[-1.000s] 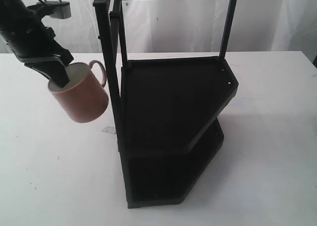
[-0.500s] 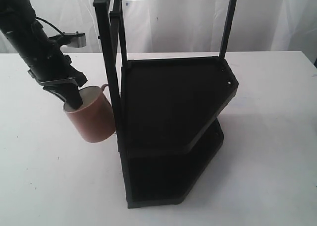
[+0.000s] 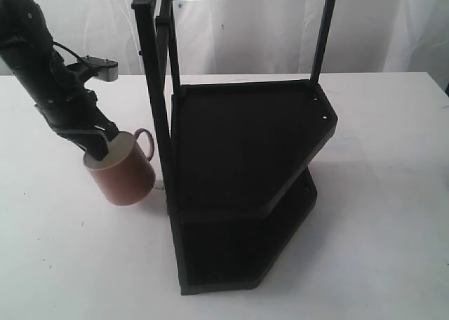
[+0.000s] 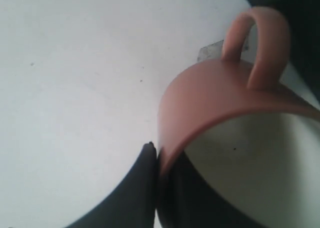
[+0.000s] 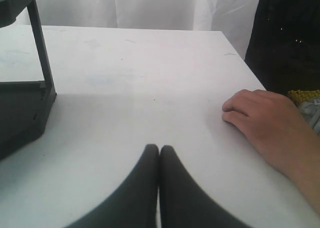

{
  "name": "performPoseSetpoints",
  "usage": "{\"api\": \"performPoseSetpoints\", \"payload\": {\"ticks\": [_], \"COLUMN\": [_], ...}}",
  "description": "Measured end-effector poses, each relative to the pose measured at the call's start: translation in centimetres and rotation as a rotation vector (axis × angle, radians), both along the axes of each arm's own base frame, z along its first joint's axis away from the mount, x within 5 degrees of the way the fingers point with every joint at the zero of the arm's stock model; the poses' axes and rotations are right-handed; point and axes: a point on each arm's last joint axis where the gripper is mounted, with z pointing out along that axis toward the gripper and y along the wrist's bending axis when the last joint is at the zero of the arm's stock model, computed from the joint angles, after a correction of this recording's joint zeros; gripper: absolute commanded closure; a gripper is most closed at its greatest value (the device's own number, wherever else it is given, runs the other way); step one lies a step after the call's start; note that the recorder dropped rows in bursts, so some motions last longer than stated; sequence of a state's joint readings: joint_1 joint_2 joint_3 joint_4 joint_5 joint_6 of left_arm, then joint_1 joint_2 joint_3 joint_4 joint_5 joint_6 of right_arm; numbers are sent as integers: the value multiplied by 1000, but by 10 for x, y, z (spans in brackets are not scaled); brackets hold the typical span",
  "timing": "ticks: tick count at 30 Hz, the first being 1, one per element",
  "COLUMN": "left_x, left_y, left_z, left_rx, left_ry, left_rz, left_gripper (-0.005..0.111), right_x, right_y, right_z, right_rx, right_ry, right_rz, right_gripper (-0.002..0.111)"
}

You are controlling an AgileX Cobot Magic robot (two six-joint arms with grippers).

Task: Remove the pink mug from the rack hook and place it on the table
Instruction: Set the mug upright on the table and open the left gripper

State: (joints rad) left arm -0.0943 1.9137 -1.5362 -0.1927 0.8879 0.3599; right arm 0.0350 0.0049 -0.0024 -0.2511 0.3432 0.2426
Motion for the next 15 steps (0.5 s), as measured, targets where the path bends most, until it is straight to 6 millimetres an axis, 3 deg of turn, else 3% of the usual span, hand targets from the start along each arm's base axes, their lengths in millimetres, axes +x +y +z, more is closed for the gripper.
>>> {"api": "performPoseSetpoints", "payload": {"ticks": [4, 10, 15], "left_x": [0, -2, -2], "left_y": [-4, -28, -30], "left_z": [-2, -2, -2], "left_rx": [97, 157, 154], "left_ry": [-16, -50, -59], "left_rz": [-4, -55, -50], "left_gripper": [107, 107, 107], "right_x": [0, 0, 0], "right_y": [0, 0, 0], "right_z": [0, 0, 0], "right_rx": [0, 0, 0], "right_ry": [0, 0, 0], "right_rz": [0, 0, 0], "right_gripper": [108, 108, 108]}}
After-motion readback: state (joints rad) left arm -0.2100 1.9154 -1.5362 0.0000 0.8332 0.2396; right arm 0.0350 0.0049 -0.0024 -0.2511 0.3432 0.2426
